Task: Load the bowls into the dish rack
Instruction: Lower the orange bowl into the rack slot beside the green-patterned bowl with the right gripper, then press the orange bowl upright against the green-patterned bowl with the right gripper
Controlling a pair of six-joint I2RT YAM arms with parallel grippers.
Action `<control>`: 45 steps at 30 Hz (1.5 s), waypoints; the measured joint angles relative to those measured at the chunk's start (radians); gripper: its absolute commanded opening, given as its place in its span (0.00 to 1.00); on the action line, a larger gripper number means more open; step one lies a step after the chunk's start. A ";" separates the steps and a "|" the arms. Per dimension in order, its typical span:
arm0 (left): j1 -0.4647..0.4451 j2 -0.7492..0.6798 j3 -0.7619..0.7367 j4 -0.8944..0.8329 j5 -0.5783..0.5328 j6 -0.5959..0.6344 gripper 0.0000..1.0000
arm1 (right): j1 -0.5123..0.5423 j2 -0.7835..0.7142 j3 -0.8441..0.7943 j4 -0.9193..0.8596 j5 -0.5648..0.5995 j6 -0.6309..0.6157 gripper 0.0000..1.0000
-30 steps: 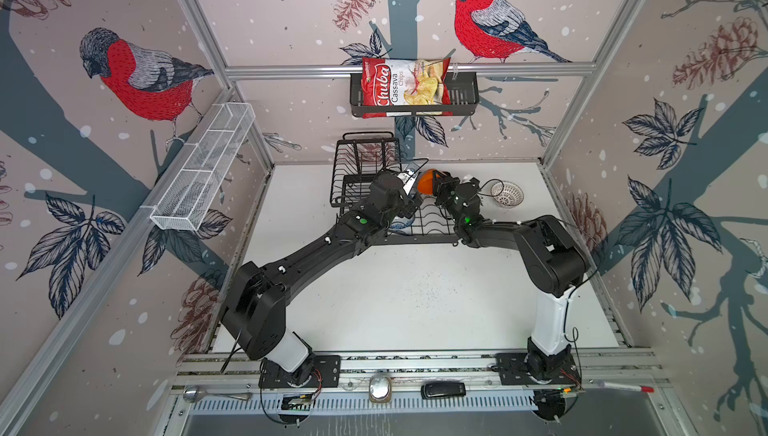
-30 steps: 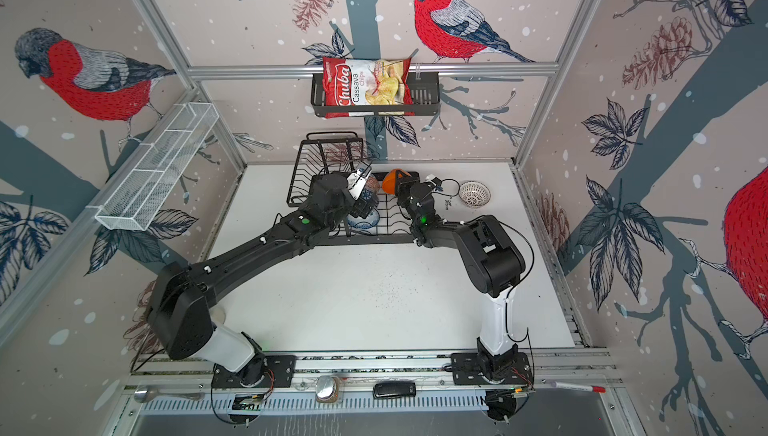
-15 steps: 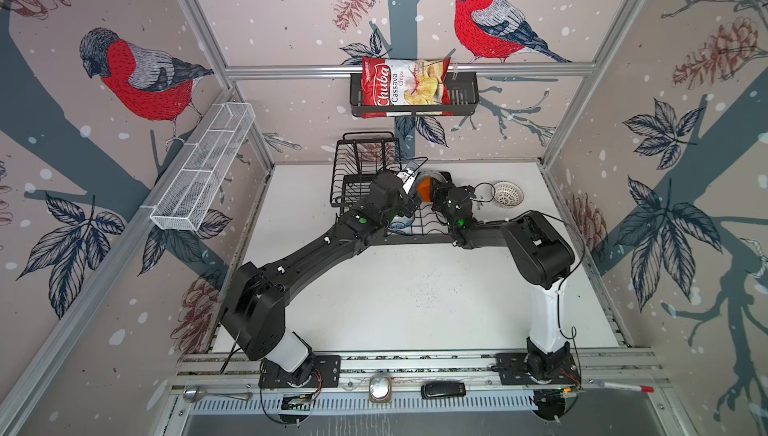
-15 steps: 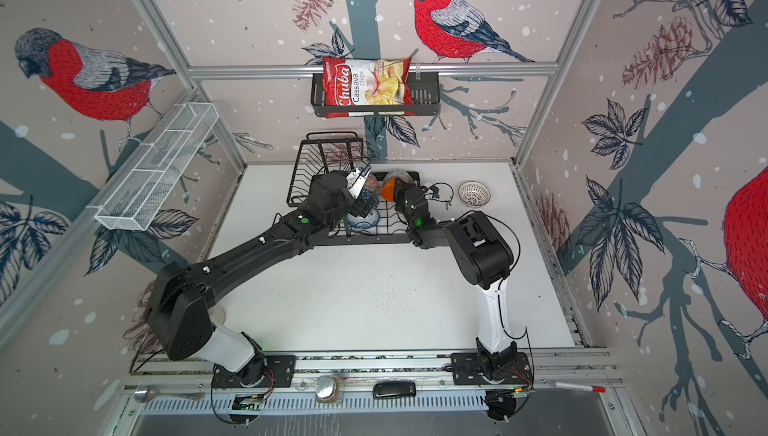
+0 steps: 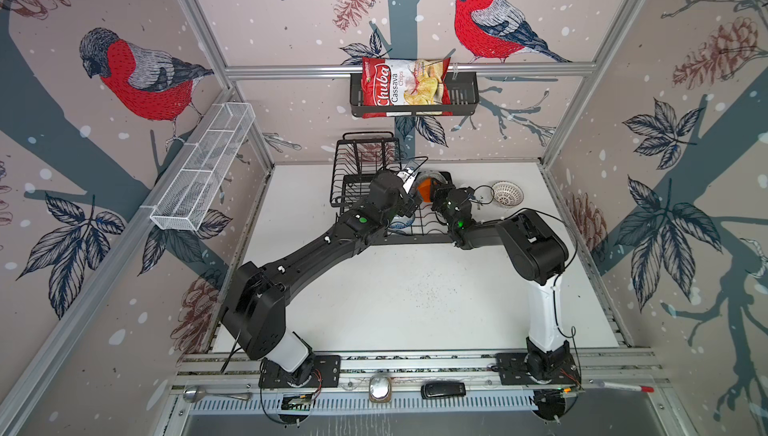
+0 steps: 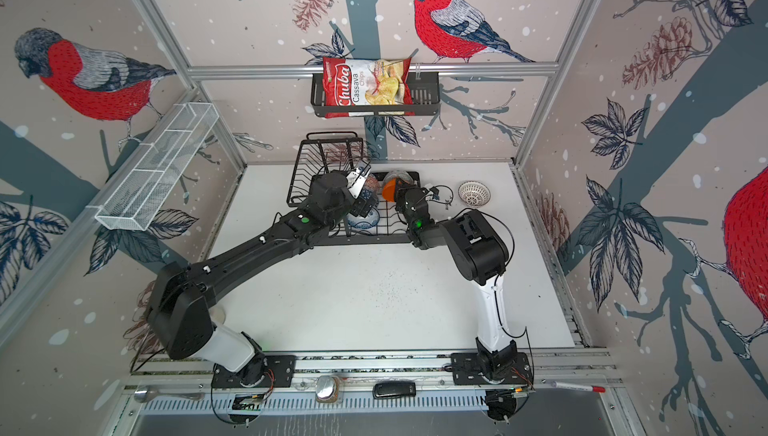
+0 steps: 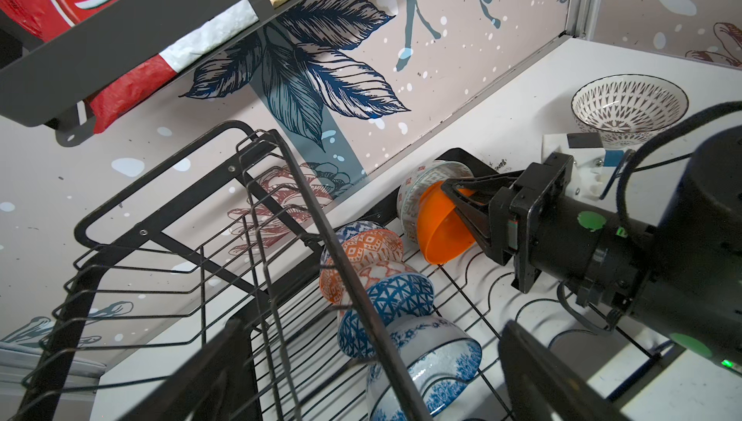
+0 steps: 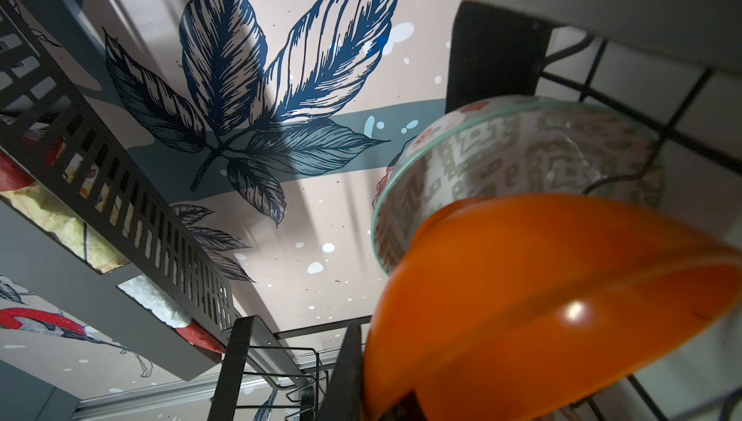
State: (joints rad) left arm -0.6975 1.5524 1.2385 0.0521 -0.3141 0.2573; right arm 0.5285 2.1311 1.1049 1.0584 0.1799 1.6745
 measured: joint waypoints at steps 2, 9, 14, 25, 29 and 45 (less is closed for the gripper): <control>0.000 0.002 0.000 -0.001 0.000 -0.002 0.97 | 0.000 0.002 -0.005 0.010 -0.002 0.002 0.00; 0.001 0.006 0.005 -0.006 0.000 -0.006 0.97 | 0.000 0.001 -0.047 0.060 -0.005 0.013 0.00; 0.003 0.006 0.006 -0.007 0.000 -0.008 0.97 | 0.001 -0.006 -0.068 0.068 -0.013 0.027 0.00; 0.005 0.006 0.007 -0.008 0.001 -0.015 0.97 | 0.003 -0.019 -0.087 0.054 -0.024 0.033 0.00; 0.007 0.006 0.007 -0.008 0.003 -0.017 0.97 | 0.007 -0.025 -0.102 0.055 -0.024 0.042 0.00; 0.013 0.006 0.010 -0.009 0.007 -0.022 0.97 | 0.010 -0.042 -0.116 0.031 -0.023 0.060 0.00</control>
State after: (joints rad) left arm -0.6846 1.5581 1.2480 0.0433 -0.3073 0.2352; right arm 0.5381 2.0892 0.9890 1.0889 0.1566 1.7340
